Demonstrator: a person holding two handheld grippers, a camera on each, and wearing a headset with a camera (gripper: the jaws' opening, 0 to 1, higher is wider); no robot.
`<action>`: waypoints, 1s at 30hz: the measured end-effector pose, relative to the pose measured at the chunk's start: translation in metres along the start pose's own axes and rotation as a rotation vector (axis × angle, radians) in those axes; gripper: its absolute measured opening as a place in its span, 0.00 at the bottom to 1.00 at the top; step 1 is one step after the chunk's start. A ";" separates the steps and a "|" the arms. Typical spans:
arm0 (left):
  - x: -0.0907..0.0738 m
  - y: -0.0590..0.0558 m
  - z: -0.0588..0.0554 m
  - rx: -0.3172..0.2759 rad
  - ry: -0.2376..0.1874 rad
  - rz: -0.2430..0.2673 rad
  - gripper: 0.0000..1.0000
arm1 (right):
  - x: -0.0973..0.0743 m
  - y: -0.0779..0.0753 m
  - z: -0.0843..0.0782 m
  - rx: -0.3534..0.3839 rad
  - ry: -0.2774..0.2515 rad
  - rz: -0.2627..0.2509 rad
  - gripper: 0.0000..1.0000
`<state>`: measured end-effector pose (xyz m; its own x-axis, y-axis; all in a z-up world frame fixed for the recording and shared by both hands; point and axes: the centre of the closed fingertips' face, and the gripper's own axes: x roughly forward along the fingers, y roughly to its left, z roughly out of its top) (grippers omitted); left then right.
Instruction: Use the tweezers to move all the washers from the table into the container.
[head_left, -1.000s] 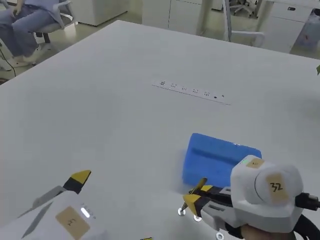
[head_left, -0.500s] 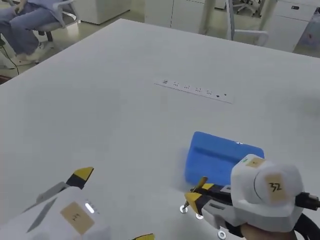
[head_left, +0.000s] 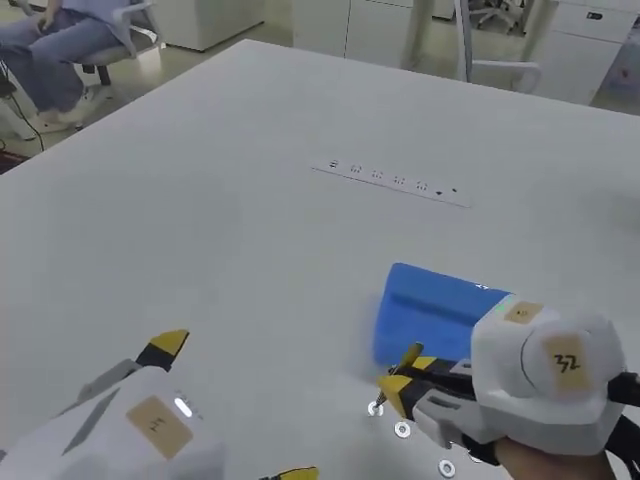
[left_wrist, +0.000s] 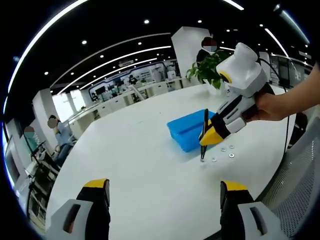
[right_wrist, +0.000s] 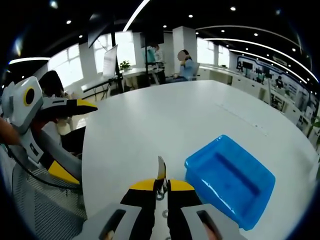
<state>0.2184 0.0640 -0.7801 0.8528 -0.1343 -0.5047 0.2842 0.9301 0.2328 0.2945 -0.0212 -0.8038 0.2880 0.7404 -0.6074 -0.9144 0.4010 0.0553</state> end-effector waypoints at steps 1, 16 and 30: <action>0.000 0.000 0.000 -0.003 -0.002 0.001 0.95 | -0.002 -0.001 0.003 0.000 -0.006 -0.002 0.04; 0.000 0.001 0.001 -0.024 -0.020 0.001 0.99 | -0.027 -0.037 0.049 0.032 -0.133 -0.110 0.04; 0.001 0.002 0.002 -0.017 -0.012 0.014 0.99 | 0.000 -0.087 0.039 0.106 -0.140 -0.254 0.04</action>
<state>0.2200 0.0649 -0.7788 0.8621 -0.1248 -0.4911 0.2643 0.9377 0.2255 0.3849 -0.0347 -0.7781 0.5463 0.6735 -0.4979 -0.7758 0.6310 0.0022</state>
